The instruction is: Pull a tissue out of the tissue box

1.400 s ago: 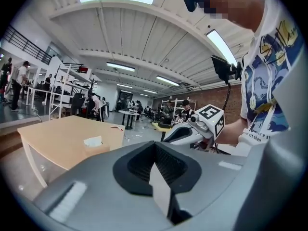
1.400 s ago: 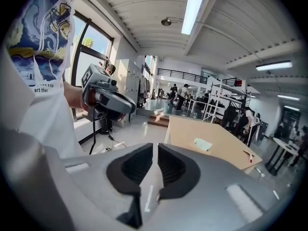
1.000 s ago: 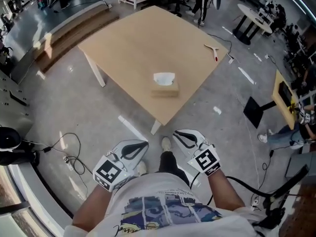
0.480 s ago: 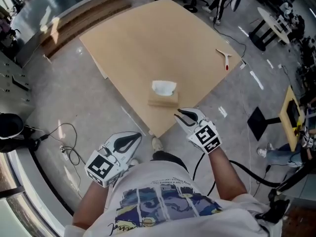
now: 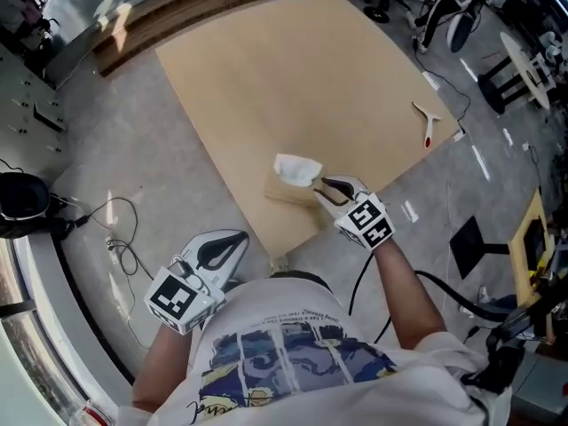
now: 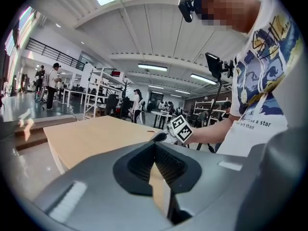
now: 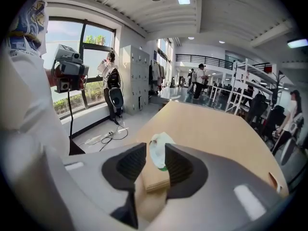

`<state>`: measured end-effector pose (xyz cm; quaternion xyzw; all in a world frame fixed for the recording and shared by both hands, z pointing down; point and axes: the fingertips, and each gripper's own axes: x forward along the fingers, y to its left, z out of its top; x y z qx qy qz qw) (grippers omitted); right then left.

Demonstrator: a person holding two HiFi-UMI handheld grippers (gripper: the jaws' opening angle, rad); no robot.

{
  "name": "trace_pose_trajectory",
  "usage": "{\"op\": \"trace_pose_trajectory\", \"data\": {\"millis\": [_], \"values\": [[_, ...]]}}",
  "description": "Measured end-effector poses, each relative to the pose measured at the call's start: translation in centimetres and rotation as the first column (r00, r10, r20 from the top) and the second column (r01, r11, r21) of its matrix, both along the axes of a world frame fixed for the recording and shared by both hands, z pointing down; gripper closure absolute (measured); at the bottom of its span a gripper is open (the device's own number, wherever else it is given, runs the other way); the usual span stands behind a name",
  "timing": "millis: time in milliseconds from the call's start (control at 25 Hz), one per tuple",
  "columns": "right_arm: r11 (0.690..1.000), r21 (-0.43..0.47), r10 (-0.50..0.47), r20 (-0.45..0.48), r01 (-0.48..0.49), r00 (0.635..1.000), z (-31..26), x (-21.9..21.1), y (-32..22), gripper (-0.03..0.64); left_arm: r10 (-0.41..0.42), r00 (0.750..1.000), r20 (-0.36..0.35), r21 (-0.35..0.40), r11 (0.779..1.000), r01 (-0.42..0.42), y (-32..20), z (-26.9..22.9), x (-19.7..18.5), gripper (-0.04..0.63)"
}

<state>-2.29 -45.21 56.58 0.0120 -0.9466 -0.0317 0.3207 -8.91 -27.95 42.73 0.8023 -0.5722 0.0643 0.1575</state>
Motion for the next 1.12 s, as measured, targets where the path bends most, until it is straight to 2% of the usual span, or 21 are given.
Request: {"op": "trace_pose_trajectory", "data": {"millis": [200,600,960,1120], "values": [[0.997,-0.043,-0.060,-0.024,0.059,0.998,2.3,-1.3,-2.9,0.464,-0.064,0.998,0.010,-0.016,0.998,0.064,-1.2,0.6,-0.2,0.591],[0.973,-0.186,-0.148,-0.050,0.137,0.988,6.2,-4.8,-5.0,0.427,-0.154,0.988,0.033,-0.066,0.986,0.155,-1.7,1.5,-1.6,0.589],[0.942,-0.285,-0.209,-0.092,0.175,0.974,8.8,-5.8,-4.6,0.423,-0.185,0.982,0.028,-0.087,0.979,0.187,-2.2,1.6,-1.8,0.591],[0.941,-0.284,-0.220,-0.097,0.185,0.971,8.8,-5.9,-4.4,0.440,-0.183,0.982,0.033,-0.098,0.978,0.186,-2.4,1.6,-2.0,0.591]]}}
